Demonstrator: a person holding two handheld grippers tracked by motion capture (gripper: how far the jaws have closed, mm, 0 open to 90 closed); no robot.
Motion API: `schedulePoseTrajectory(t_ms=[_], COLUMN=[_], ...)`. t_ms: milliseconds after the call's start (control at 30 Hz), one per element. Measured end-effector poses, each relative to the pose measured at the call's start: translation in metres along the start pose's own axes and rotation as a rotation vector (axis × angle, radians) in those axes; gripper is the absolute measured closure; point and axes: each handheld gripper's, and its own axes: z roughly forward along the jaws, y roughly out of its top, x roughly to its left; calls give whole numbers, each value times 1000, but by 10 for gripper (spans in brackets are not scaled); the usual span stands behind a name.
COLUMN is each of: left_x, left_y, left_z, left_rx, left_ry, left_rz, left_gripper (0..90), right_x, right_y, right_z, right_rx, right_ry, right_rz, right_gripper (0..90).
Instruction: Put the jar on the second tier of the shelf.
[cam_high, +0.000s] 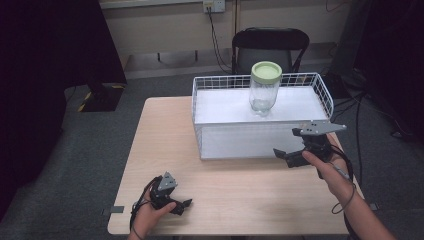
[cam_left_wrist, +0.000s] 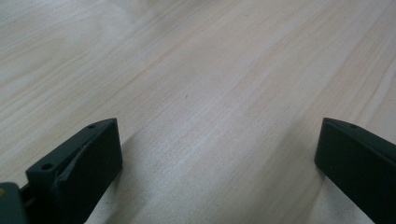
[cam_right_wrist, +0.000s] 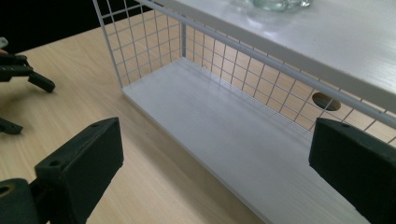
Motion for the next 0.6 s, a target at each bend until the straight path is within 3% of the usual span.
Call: schedulePoseTrajectory(t_ms=[600], left_x=[0], left_y=[0], left_z=[0], left_rx=[0], left_ry=[1], left_rz=[2], left_gripper=[0], right_x=[-4], right_y=[-38], right_z=[2], right_rx=[27], right_ry=[-5], right_rz=[37], right_gripper=[20])
